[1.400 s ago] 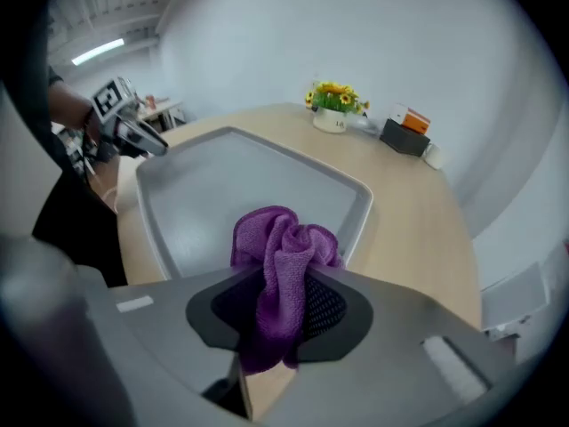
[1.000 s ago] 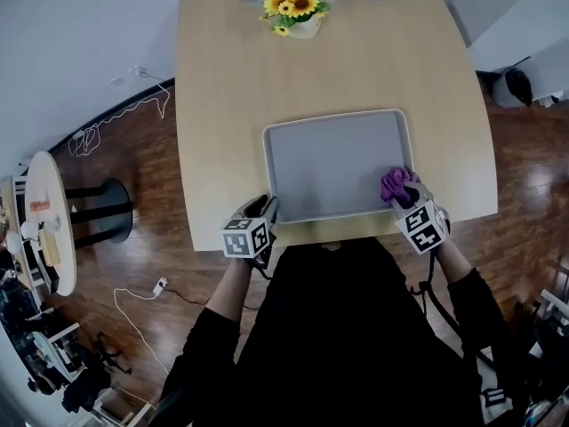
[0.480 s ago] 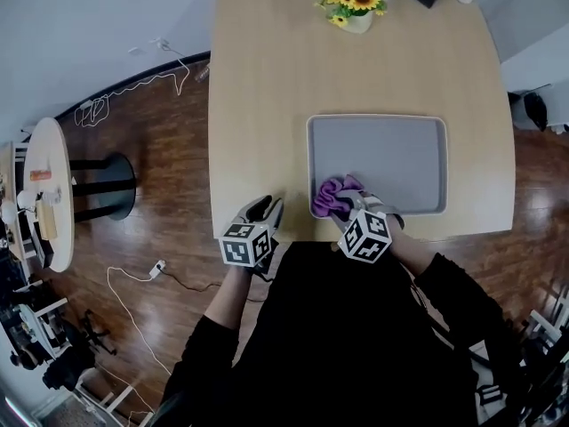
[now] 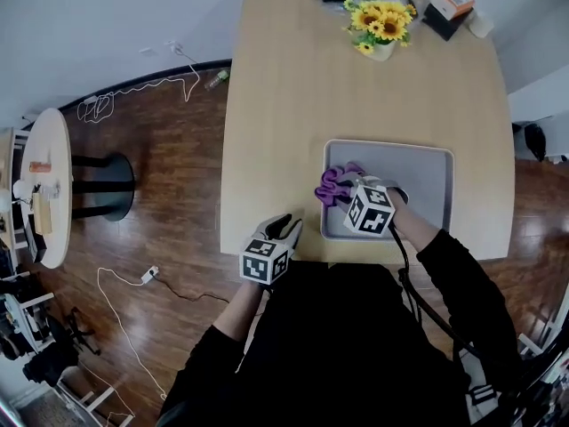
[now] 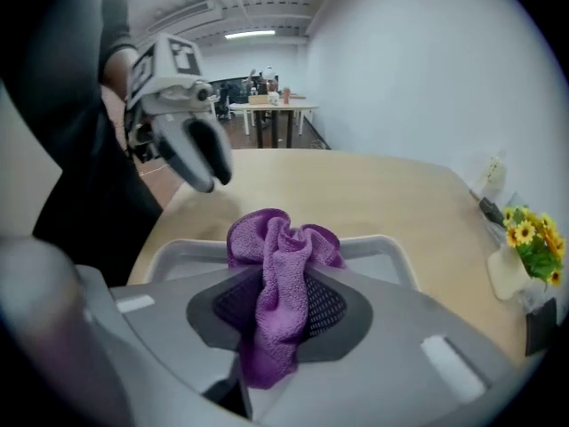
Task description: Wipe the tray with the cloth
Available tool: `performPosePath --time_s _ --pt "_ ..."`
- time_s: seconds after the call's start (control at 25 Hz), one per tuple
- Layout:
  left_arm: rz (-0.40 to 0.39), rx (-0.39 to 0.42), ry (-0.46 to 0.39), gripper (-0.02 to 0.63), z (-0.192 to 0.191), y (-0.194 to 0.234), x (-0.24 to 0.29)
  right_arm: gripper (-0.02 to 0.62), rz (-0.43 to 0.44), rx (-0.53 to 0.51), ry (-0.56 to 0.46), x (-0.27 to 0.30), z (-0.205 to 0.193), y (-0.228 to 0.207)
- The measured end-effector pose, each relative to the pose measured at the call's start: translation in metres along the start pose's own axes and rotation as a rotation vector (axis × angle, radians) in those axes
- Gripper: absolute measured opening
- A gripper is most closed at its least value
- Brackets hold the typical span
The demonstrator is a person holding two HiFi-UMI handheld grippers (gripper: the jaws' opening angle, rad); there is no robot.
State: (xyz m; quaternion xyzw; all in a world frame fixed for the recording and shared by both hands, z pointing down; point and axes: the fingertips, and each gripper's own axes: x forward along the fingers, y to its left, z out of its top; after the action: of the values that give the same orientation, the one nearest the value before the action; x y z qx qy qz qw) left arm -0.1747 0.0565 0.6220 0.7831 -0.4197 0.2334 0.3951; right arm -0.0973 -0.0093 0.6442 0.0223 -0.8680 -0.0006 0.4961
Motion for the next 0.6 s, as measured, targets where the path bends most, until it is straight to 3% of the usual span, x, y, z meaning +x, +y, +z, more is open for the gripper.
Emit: performPosePath --time_s 0.16,0.28,0.44,0.6 --pt "-0.029 0.045 0.018 0.097 0.010 -0.020 0.008 0.091 -0.092 0.123 -0.019 -0.003 -0.001 -0.086" --pt "-0.019 0.062 0.004 0.098 0.017 -0.025 0.014 0.089 -0.081 0.190 -0.059 -0.006 -0.002 -0.102" --pt "0.015 0.069 -0.031 0.098 0.033 -0.031 0.026 0.089 -0.126 0.174 -0.111 -0.011 -0.004 -0.074" --pt "0.061 0.099 0.004 0.125 0.037 -0.033 0.049 0.089 -0.003 0.109 -0.120 -0.020 -0.016 0.002"
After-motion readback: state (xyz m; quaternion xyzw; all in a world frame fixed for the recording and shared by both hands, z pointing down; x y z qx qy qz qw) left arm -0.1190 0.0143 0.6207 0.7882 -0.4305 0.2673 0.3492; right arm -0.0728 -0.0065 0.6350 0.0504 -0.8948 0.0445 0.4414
